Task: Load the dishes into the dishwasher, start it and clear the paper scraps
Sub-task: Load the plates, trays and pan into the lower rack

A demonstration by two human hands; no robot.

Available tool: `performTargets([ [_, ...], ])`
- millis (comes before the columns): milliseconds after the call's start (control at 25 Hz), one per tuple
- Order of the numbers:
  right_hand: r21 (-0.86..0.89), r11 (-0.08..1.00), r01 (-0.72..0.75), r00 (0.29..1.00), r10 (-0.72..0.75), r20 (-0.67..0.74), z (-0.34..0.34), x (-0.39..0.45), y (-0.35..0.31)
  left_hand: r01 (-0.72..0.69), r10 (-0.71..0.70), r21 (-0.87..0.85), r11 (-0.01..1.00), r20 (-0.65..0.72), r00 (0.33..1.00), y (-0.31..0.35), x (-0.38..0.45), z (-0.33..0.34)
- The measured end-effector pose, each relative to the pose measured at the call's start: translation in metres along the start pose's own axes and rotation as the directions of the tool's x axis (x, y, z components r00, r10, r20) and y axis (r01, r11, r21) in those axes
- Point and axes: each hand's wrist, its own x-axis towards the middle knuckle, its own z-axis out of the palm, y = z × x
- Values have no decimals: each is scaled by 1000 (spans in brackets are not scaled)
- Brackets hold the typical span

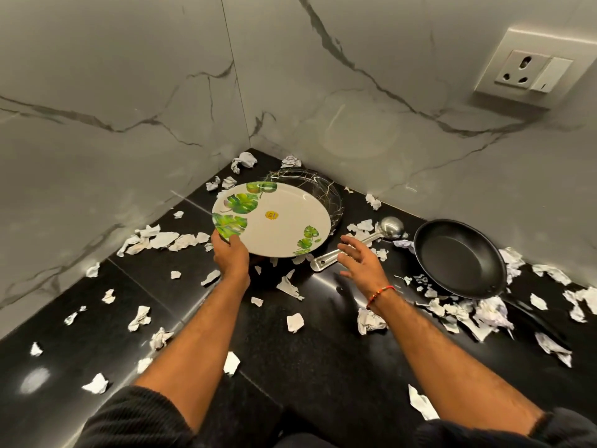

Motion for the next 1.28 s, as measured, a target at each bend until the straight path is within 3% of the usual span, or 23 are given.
performTargets([
  [160,89,996,14,1000,-13,-7,-4,-16,-3,-93,93,-2,996,5,996,14,-20,-42],
  [280,164,986,-9,999,18,-52,-14,-32,-1,-143,149,-92,985,67,986,19,-45,-69],
  [400,218,975,37,996,-17,-92,-27,-55,5,-218,222,-41,975,154,963,21,-78,-84],
  [640,245,964,106,965,-40,-261,-64,-111,38,-267,239,36,963,345,908,-3,-127,-78],
  [800,250,953,173,909,-56,-413,-102,-151,45,-255,223,-11,967,520,825,3,-157,-50],
  [960,263,931,253,783,-37,-621,-134,-209,52,-272,205,-21,962,713,671,6,-196,-20],
  [1080,255,928,274,625,30,-780,-150,-270,70,-271,169,-17,962,820,547,-6,-235,-6],
  [1280,196,946,257,397,81,-914,-173,-377,121,-272,83,6,962,945,316,-42,-316,-3],
])
